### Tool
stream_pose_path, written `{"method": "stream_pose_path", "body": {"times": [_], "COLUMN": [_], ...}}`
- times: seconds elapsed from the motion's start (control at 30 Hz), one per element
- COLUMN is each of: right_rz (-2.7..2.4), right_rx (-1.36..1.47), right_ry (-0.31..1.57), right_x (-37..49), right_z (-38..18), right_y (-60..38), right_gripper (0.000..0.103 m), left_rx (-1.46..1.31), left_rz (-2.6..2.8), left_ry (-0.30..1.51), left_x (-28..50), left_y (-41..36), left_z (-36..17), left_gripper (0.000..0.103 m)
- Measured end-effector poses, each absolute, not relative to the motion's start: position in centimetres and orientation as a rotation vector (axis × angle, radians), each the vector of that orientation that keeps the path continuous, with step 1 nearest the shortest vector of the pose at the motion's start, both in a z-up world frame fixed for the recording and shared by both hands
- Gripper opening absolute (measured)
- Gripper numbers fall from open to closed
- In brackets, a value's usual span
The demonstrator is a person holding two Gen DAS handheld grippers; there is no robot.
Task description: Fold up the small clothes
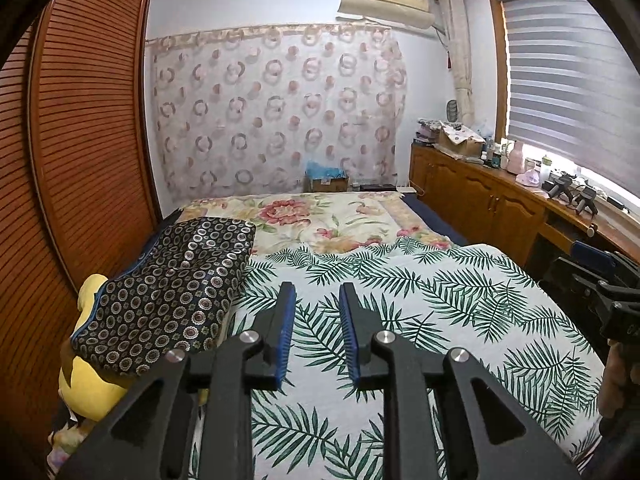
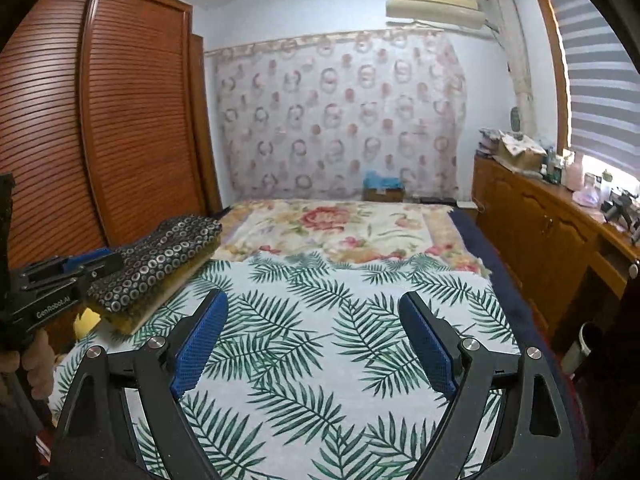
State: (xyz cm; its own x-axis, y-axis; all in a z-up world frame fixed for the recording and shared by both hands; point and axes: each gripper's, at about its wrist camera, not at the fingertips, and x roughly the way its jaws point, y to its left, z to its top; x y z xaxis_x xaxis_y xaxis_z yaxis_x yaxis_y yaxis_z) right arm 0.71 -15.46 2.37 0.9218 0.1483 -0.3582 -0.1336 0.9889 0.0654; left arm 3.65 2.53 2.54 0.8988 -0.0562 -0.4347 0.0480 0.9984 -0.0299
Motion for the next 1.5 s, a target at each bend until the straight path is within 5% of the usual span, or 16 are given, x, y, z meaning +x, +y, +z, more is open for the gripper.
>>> {"method": "stream_pose_path", "body": {"times": [1.5], "right_rz": [0.107], "right_rx": [0.043], "right_ry": [0.36], "right_x": [0.8], "right_z": [2.2], "right_y": [-16.7], "right_gripper": [0.089], "left_rx": [-0.011], "left_rz": [-0.049], "left_ry": [0.423], "left_x": [2.5], "left_y": [2.3], "left_z": [2.7], "left_gripper": [0.023]}}
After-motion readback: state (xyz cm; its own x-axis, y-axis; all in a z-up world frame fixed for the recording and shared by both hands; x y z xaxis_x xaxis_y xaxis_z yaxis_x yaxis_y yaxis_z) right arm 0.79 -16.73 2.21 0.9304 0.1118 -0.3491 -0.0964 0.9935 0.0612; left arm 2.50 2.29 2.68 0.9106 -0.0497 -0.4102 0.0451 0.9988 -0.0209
